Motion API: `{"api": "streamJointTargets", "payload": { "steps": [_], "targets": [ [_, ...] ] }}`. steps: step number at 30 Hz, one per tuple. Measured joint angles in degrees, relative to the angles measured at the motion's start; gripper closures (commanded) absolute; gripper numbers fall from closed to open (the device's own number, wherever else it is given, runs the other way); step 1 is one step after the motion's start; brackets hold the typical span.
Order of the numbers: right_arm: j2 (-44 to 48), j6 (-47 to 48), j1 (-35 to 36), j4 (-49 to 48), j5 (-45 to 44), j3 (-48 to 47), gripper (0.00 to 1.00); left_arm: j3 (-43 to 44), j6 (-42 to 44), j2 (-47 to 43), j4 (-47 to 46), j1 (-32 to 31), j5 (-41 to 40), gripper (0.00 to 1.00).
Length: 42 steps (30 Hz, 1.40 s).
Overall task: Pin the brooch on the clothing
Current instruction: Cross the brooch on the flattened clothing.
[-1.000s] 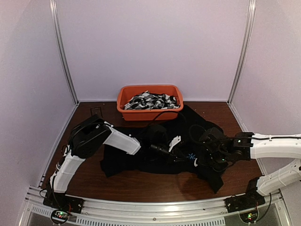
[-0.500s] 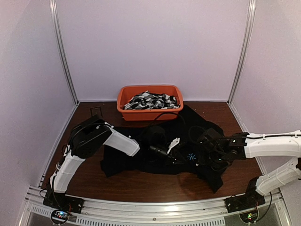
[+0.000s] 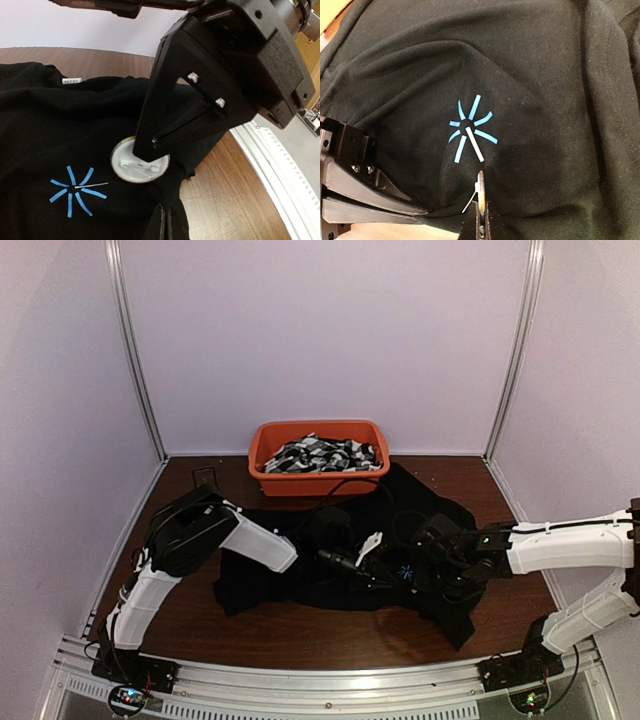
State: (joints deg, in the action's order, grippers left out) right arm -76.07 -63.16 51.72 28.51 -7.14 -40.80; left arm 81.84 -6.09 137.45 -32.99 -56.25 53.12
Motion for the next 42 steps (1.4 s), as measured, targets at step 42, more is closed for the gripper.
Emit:
{"api": "streamJointTargets", "payload": {
  "steps": [42],
  "targets": [
    [-4.0, 9.11, 4.81, 4.76, 0.9, -5.7, 1.0, 0.15, -0.9, 0.0, 1.68, -0.55, -5.97, 1.0]
  ]
}}
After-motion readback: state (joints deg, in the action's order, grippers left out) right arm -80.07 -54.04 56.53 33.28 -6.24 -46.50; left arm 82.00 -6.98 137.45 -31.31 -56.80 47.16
